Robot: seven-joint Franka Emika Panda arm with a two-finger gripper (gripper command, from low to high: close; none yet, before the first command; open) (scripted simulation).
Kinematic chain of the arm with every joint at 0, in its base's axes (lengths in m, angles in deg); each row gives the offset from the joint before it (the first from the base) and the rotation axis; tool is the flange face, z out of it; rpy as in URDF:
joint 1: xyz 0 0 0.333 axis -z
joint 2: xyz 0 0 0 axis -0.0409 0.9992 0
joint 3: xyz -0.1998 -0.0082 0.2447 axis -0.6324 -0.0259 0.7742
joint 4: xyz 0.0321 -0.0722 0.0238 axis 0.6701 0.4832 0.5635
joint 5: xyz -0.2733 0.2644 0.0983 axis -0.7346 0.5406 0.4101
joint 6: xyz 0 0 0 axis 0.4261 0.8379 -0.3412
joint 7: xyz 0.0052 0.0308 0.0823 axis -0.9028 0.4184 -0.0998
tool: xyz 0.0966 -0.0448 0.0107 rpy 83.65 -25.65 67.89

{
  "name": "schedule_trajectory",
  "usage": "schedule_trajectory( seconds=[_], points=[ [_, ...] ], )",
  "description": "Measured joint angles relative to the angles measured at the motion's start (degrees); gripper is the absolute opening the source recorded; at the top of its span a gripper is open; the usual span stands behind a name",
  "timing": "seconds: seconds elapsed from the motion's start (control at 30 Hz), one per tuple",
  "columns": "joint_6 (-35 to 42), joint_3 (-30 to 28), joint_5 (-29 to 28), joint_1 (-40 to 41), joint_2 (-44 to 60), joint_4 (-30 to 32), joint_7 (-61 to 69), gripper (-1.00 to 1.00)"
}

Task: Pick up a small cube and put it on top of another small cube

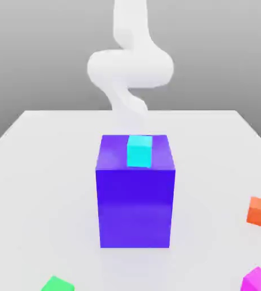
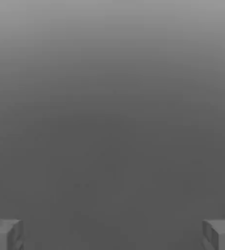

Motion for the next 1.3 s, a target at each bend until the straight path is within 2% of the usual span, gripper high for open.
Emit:
schedule_trajectory(
  seconds=[0.63,1.0,1.17,1.2,1.3],
  points=[
    [-9.47,8.78,-5.44,-6.66,39.83,-4.19,0.82,0.00],
    [-14.83,11.03,-9.42,-12.31,62.79,-6.62,0.71,0.00],
    [-21.19,8.95,-12.19,-14.92,73.19,-8.72,-0.93,0.00],
    [-21.97,8.63,-12.51,-15.19,74.24,-8.97,-1.15,-1.00],
    [-21.97,8.63,-12.50,-15.19,74.24,-8.97,-1.14,-1.00]
  ],
)
